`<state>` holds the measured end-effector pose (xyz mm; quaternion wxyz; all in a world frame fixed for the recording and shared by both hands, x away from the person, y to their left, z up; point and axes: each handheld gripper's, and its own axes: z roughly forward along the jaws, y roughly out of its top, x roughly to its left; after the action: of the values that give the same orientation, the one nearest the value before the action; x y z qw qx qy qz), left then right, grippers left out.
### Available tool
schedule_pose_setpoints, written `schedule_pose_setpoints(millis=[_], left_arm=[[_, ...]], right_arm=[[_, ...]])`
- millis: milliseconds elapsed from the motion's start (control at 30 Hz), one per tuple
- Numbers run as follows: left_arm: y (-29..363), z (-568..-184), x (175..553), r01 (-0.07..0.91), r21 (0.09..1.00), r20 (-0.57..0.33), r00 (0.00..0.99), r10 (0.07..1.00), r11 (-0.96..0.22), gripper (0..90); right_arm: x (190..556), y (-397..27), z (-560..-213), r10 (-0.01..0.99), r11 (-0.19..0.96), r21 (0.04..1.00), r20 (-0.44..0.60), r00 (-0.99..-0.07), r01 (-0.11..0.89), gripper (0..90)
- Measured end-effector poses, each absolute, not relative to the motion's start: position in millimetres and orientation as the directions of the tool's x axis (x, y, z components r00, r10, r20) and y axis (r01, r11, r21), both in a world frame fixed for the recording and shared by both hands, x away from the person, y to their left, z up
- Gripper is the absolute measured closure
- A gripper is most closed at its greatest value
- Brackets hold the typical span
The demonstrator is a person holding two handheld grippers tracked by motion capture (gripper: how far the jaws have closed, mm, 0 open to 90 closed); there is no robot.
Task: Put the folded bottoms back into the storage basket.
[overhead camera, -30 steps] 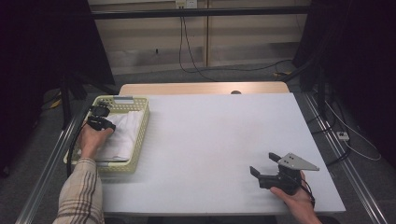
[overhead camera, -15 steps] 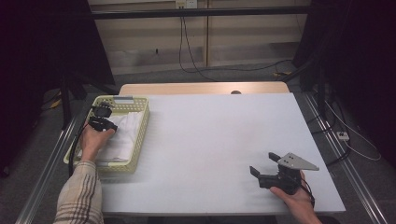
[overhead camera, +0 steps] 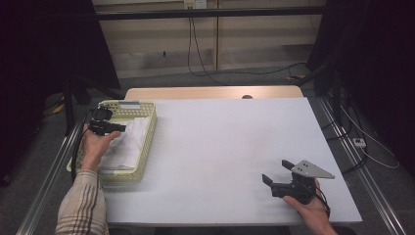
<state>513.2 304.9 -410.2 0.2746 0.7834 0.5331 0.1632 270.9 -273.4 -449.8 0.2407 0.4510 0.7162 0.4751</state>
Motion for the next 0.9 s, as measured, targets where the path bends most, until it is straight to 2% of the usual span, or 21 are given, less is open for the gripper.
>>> schedule_pose_setpoints(millis=[100,167,300,367,467,667,767,900], left_arm=[[306,-407,513,0.728,0.625,-0.04,0.388,0.921,-0.28,65.7],[305,-405,512,0.714,0.648,-0.039,0.377,0.925,-0.263,59.9],[306,-400,510,0.694,0.672,-0.029,0.374,0.927,-0.259,44.5],[306,-399,510,0.69,0.679,-0.025,0.363,0.931,-0.251,33.3],[307,-396,509,0.689,0.681,-0.024,0.359,0.933,-0.247,23.9],[308,-389,505,0.67,0.711,-0.061,0.36,0.931,-0.212,12.1],[308,-385,501,0.639,0.727,-0.054,0.417,0.907,-0.251,6.6],[308,-379,494,0.592,0.764,-0.047,0.448,0.893,-0.257,6.3]], right_arm=[[270,-274,-450,0.878,0.132,0.898,0.091,-0.47,0.421,9.5],[270,-274,-450,0.878,0.132,0.897,0.092,-0.469,0.422,9.5],[270,-275,-450,0.878,0.13,0.897,0.094,-0.47,0.422,9.6],[270,-275,-450,0.879,0.126,0.896,0.098,-0.467,0.425,9.5],[270,-276,-450,0.879,0.126,0.898,0.097,-0.467,0.422,9.5],[270,-277,-450,0.881,0.122,0.897,0.099,-0.463,0.424,9.5],[270,-277,-450,0.881,0.122,0.897,0.1,-0.463,0.425,9.5],[270,-276,-450,0.882,0.123,0.898,0.096,-0.461,0.422,9.4]])
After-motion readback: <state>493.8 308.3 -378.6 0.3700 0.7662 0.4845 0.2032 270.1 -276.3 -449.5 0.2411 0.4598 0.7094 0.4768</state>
